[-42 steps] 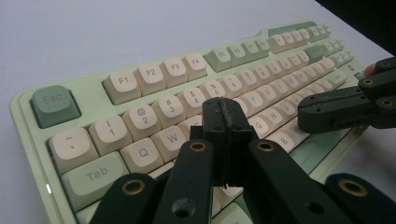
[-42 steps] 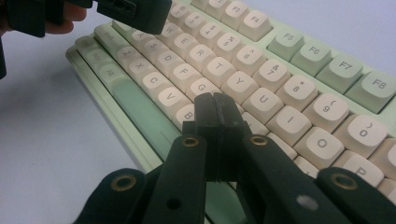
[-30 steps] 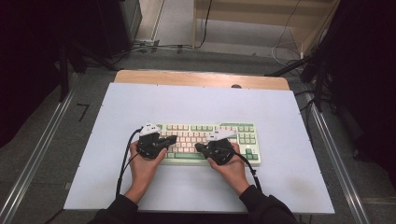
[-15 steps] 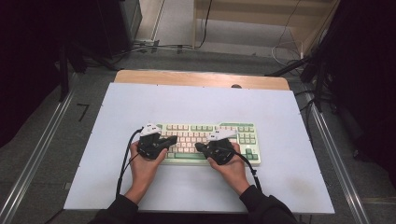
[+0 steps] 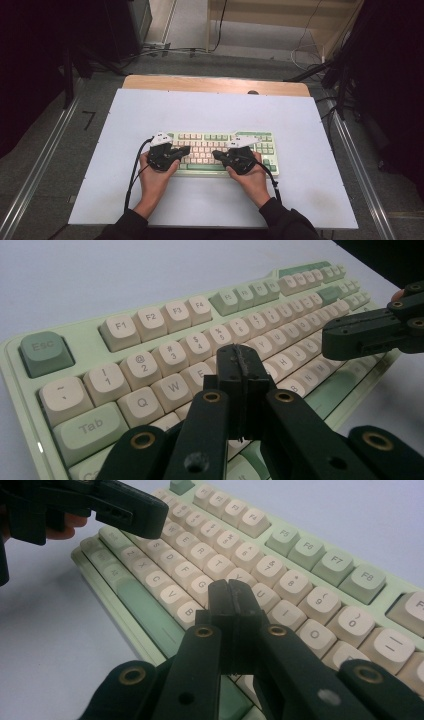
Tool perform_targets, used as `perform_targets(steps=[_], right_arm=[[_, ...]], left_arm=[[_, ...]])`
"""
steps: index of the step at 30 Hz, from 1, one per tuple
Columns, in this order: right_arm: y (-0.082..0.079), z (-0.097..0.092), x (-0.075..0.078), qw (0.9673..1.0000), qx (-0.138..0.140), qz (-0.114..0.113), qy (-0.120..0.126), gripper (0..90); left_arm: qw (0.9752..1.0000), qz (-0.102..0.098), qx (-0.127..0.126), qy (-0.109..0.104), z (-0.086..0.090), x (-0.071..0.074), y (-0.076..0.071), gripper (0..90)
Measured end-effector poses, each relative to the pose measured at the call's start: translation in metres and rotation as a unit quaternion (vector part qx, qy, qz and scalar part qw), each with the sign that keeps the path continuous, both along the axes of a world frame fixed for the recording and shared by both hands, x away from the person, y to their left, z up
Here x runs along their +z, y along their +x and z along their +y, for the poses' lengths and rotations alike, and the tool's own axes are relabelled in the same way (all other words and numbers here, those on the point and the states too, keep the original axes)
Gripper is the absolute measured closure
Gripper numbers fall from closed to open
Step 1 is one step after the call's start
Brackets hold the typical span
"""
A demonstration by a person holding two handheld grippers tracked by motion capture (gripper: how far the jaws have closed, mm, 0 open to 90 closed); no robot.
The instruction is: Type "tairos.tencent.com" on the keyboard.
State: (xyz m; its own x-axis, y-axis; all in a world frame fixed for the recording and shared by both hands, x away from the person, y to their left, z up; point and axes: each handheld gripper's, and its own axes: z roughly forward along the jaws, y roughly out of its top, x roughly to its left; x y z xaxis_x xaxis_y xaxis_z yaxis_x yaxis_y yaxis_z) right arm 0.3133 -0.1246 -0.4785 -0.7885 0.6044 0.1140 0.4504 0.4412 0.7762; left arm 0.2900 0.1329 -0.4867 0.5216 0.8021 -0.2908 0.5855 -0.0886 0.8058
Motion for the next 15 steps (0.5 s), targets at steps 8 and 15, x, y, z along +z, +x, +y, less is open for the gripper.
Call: perform_targets(steps=[8,15], right_arm=[[0.0007,-0.003,0.0009,1.0,-0.004,0.0,0.001,88.1],[0.0011,-0.0038,0.0007,1.0,-0.005,0.0,-0.001,88.1]], left_arm=[[1.0,0.001,-0.003,0.001,-0.0011,-0.0001,-0.0008,90.0],[0.9999,0.004,-0.01,0.001,-0.0032,-0.0003,-0.0014,90.0]])
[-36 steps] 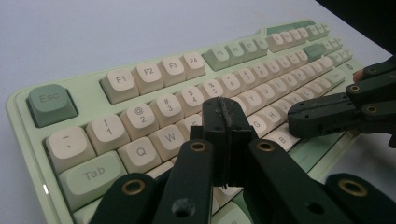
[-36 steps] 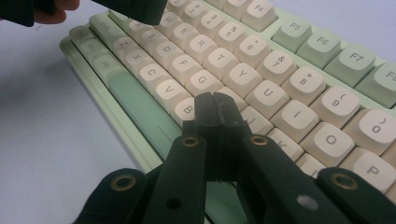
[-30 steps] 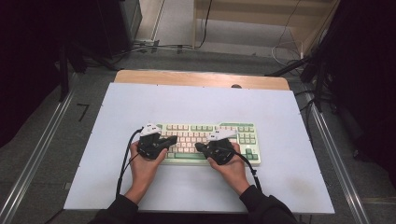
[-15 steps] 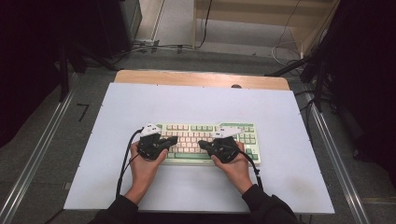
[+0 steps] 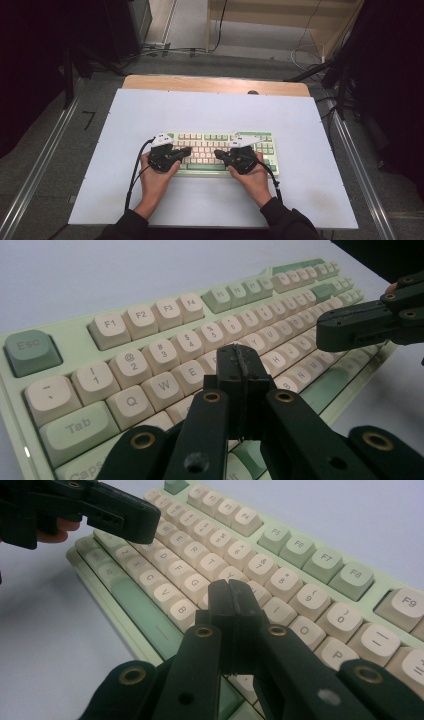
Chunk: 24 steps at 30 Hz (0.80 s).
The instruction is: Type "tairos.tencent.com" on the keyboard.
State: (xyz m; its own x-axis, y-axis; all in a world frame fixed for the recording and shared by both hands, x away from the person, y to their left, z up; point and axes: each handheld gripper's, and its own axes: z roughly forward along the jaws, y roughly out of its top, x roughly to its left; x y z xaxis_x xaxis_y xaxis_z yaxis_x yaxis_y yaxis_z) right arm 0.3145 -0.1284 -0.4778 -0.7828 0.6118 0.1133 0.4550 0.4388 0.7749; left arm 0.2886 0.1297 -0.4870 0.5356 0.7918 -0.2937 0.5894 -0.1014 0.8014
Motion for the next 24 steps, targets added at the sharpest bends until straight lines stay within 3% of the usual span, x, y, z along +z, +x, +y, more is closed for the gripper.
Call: perform_targets(steps=[24], right_arm=[[0.0005,-0.0031,-0.0005,1.0,-0.005,0.001,-0.001,88.1]], left_arm=[[1.0,0.001,-0.01,0.001,-0.0054,-0.0007,-0.001,90.0]])
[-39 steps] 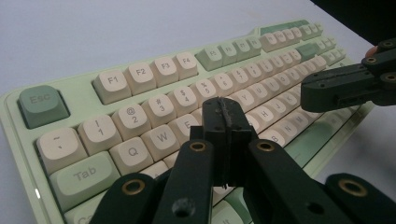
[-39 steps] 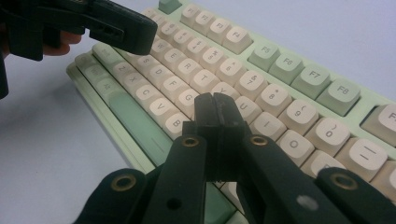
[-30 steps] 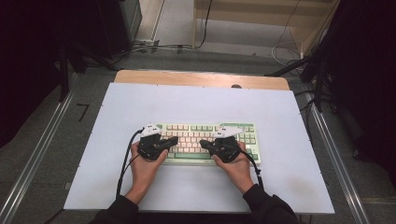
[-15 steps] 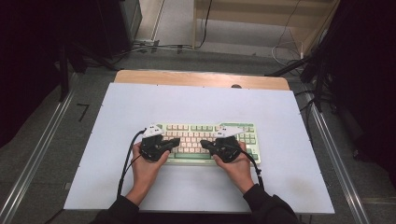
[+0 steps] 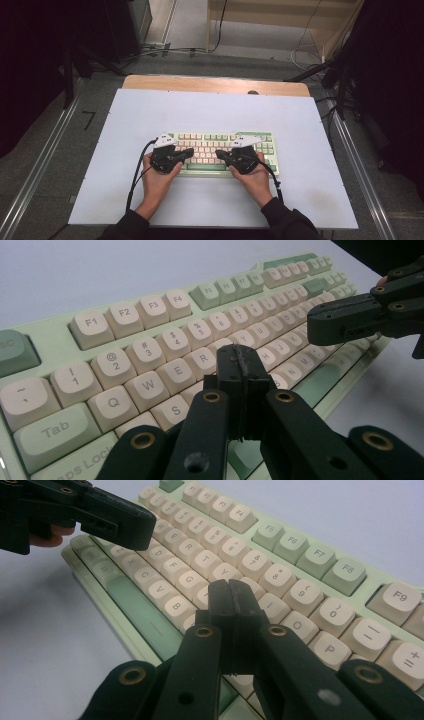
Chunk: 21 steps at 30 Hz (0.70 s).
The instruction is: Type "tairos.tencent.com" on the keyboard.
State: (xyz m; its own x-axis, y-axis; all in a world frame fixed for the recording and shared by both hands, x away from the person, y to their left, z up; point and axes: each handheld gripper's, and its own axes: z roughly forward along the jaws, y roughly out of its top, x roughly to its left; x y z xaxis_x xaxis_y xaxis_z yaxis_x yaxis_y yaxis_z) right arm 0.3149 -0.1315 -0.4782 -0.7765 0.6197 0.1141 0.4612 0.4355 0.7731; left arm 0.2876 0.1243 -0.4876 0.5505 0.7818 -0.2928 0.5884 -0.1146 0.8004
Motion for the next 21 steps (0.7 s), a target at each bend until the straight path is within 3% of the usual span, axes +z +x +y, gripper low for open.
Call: perform_targets(steps=[21], right_arm=[[-0.0005,-0.0006,-0.0002,1.0,-0.002,0.001,0.001,88.1]], left_arm=[[0.9998,0.007,-0.011,0.015,-0.0076,-0.005,-0.0038,90.0]])
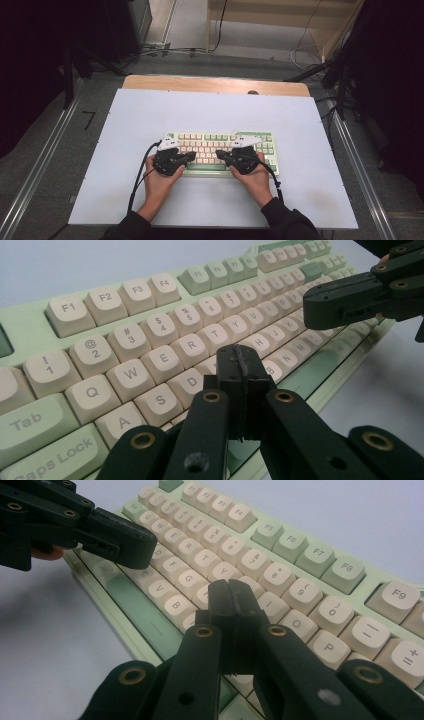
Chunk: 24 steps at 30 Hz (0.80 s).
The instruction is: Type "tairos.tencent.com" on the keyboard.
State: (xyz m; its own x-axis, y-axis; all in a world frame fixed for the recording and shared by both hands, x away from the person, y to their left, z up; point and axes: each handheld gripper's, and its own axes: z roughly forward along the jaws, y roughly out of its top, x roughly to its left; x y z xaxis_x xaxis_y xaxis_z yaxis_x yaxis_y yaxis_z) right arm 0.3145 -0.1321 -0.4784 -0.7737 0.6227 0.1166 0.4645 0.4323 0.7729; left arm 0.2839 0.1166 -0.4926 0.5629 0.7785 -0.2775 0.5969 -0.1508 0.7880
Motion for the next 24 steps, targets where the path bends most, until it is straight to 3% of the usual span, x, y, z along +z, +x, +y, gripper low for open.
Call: perform_targets(steps=[11,15,20,24], right_arm=[[-0.0002,-0.001,0.0008,1.0,0.0,-0.002,0.0,88.1],[-0.0006,-0.0011,0.0009,1.0,0.0,-0.002,0.0,88.1],[-0.0006,-0.0011,0.0008,1.0,0.0,-0.001,-0.001,88.1],[-0.0006,-0.0009,0.0005,1.0,0.001,-0.002,-0.001,88.1]], left_arm=[[0.9998,0.004,-0.006,0.019,-0.0035,-0.0032,-0.0005,90.0],[0.9991,0.003,-0.009,0.042,-0.0067,-0.0035,-0.0011,90.0],[0.9993,-0.003,-0.006,0.036,-0.0058,-0.0023,-0.0017,90.0],[0.9998,-0.012,0.001,0.014,-0.0006,0.0015,-0.0014,90.0]])
